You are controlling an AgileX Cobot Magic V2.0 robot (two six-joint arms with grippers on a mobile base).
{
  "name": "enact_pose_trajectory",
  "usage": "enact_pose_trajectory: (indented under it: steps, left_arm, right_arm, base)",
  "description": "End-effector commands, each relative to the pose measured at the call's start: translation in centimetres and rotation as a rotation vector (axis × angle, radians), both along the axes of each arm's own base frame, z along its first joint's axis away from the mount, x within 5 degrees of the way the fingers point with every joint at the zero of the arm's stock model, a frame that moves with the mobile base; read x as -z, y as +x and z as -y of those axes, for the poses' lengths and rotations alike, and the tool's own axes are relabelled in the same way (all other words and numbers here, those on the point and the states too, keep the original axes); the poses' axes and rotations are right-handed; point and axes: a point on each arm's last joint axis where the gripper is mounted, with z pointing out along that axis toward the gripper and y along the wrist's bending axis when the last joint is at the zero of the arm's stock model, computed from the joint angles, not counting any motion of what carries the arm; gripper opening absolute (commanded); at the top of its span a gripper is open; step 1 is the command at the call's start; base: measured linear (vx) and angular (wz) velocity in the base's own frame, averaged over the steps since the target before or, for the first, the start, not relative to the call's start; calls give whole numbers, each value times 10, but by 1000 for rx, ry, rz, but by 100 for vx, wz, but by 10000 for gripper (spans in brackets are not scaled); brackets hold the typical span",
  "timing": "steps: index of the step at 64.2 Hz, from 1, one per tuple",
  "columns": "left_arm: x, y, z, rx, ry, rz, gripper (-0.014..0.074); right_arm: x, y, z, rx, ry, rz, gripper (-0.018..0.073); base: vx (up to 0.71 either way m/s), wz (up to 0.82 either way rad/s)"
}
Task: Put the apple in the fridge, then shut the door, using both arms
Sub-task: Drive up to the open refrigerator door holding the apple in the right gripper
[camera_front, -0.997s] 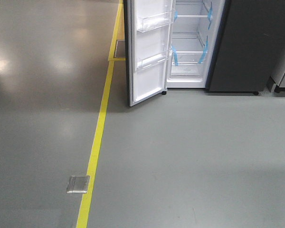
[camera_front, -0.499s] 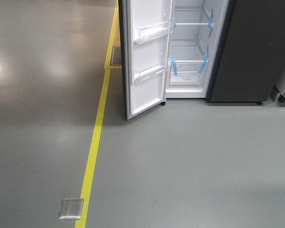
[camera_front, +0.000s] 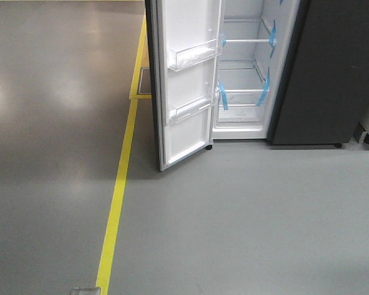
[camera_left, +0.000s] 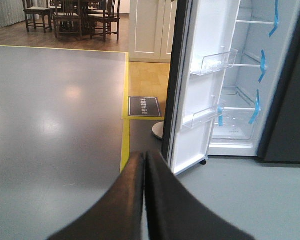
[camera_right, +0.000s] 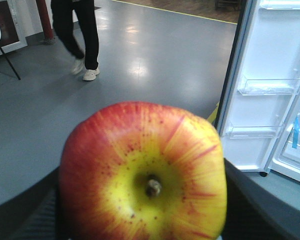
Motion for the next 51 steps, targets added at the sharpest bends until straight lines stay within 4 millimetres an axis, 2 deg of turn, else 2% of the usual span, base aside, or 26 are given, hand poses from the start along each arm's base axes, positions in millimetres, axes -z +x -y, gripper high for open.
enact_pose_trajectory:
  steps: [1,51]
  left_arm:
    - [0,0,0,3,-6,62,-6]
    - [0,0,0,3,-6,62,-6]
  right_arm:
    - [-12,0,0,14,49,85,-4]
    - [-12,0,0,14,49,85,-4]
  base:
    - [25,-2]
    - [23,1]
